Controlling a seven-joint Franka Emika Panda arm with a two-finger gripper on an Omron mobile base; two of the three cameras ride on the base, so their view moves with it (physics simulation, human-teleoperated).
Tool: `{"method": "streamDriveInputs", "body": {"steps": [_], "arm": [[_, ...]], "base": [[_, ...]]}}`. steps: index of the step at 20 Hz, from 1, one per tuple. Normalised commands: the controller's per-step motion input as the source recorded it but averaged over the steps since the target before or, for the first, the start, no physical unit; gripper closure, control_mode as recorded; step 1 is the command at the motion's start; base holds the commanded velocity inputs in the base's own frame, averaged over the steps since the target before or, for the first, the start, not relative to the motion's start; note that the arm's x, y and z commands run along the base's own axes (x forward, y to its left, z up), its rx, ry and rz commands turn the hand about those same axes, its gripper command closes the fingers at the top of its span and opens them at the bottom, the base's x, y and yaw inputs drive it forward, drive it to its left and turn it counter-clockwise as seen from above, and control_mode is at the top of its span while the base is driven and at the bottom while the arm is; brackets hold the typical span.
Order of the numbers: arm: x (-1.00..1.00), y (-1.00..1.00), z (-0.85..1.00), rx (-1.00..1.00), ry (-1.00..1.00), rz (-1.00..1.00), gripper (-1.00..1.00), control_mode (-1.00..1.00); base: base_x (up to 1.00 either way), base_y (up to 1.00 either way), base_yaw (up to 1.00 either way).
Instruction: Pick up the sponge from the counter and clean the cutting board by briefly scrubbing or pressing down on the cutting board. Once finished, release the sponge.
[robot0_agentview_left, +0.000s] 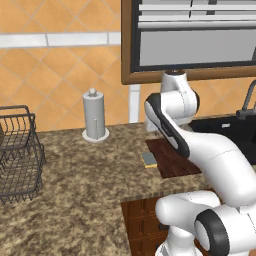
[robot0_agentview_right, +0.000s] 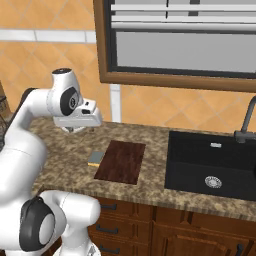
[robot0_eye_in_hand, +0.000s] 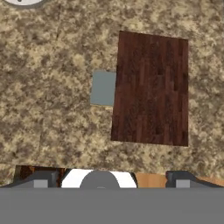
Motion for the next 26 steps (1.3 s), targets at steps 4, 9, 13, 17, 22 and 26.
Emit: {"method": "streamDriveInputs", "body": {"steps": [4, 9, 13, 17, 22, 26], "arm": [[0.15, 0.15, -0.52, 0.00, 0.16, 0.05, -1.00, -1.00], [0.03, 0.09, -0.44, 0.00, 0.09, 0.08, -1.00, -1.00], [0.00, 0.01, -0.28, 0.00, 0.17, 0.02, -1.00, -1.00], [0.00, 0.00, -0.38, 0.00, 0.21, 0.00, -1.00, -1.00], [0.23, 0.00, -0.37, 0.06, 0.13, 0.00, -1.00, -1.00], [0.55, 0.00, -0.22, 0.01, 0.08, 0.00, -1.00, -1.00]], "base": [[0.00, 0.00, 0.00], [0.00, 0.00, 0.00], [0.00, 0.00, 0.00], [0.00, 0.00, 0.00], [0.00, 0.00, 0.00], [0.00, 0.00, 0.00]]}}
